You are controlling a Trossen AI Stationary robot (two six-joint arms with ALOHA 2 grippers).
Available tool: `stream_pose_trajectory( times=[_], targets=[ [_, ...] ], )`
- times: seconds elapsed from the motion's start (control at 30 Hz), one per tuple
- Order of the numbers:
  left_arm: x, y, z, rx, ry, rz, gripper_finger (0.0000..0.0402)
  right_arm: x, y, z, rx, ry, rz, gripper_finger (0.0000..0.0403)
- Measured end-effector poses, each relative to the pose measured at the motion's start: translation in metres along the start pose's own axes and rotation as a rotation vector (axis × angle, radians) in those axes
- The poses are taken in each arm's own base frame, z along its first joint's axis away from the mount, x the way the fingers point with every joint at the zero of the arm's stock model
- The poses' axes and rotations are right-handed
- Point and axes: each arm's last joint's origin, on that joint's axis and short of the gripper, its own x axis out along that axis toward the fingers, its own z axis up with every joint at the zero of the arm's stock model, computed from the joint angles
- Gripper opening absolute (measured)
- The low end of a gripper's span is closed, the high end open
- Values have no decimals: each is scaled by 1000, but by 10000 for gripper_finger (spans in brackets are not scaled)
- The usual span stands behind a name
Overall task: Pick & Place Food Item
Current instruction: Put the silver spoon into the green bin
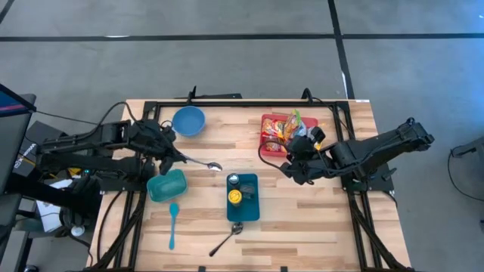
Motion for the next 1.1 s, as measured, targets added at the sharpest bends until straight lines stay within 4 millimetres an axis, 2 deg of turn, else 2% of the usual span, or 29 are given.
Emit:
stream_pose_trajectory(
  times=[0.2,0.43,0.6,0.83,1.03,1.1],
  targets=[
    [-7,-2,1,-94,129,63,4,0,0,0,0,-1,-1,122],
    [-5,-3,2,-205,338,139,4,0,0,0,1,-1,-1,122],
    [-6,-8,9,-251,455,179,3,0,0,0,1,-1,-1,122],
    [-16,-17,27,-280,496,202,3,0,0,0,1,-1,-1,122],
    [-24,-14,22,-357,553,349,4,0,0,0,2,0,0,122],
    [-23,-14,23,-358,538,345,3,0,0,0,2,0,0,122]
  ],
)
